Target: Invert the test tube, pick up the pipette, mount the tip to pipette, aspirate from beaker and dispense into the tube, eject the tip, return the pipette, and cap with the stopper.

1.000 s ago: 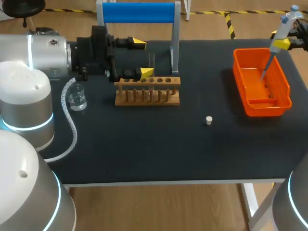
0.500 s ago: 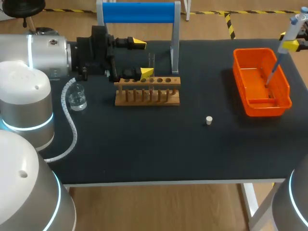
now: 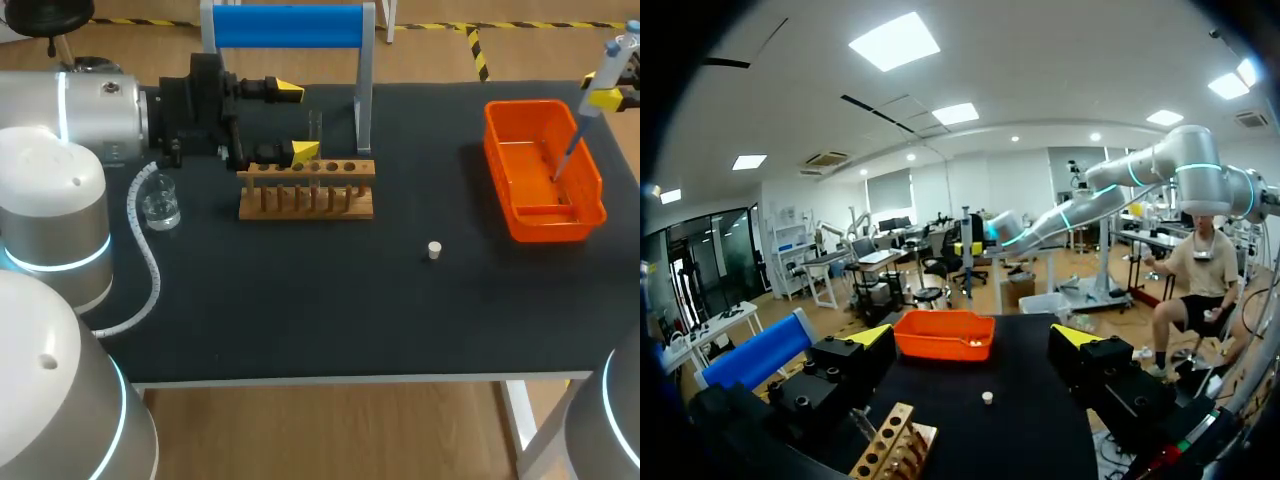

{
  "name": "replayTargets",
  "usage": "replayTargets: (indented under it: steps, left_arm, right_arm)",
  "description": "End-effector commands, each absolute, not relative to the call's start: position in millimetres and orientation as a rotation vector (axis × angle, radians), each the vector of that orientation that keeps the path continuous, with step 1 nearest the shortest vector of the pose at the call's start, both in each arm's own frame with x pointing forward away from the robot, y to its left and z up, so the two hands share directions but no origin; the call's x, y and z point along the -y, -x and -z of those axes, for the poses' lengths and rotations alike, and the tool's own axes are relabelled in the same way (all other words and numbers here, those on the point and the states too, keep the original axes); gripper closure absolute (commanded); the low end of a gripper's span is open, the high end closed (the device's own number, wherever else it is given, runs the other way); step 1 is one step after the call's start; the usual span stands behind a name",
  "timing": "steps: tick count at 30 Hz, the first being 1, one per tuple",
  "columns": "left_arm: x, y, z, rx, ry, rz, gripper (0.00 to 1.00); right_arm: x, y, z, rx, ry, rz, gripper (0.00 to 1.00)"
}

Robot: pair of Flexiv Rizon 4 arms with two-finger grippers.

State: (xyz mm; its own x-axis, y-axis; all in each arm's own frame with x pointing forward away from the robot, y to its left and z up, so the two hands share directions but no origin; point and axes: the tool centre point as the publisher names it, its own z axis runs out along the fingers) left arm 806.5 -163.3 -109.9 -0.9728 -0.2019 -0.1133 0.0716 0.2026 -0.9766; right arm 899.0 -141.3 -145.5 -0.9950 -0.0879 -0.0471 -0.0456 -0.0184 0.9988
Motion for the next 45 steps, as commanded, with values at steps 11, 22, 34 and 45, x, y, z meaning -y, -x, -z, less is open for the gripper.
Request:
replayTargets:
  steps: [11, 22, 34, 45]
  left_arm:
    - [163.7, -806.3, 110.7, -2.254, 0.125, 1.854, 0.0]
    - [163.7, -806.3, 110.7, -2.254, 0.125, 1.854, 0.0]
    - [163.7, -806.3, 110.7, -2.254, 0.125, 1.854, 0.0]
    - [163.7, -806.3, 110.7, -2.254, 0.125, 1.854, 0.0]
  right_arm:
    - [144.4, -904.8, 151.0, 2.153, -0.194, 2.203, 1.0]
    - [144.4, -905.7, 156.4, 2.121, -0.211, 2.213, 1.0]
    - [144.0, -905.6, 156.3, 2.121, -0.213, 2.213, 1.0]
    - [144.0, -905.6, 156.3, 2.121, -0.213, 2.213, 1.0]
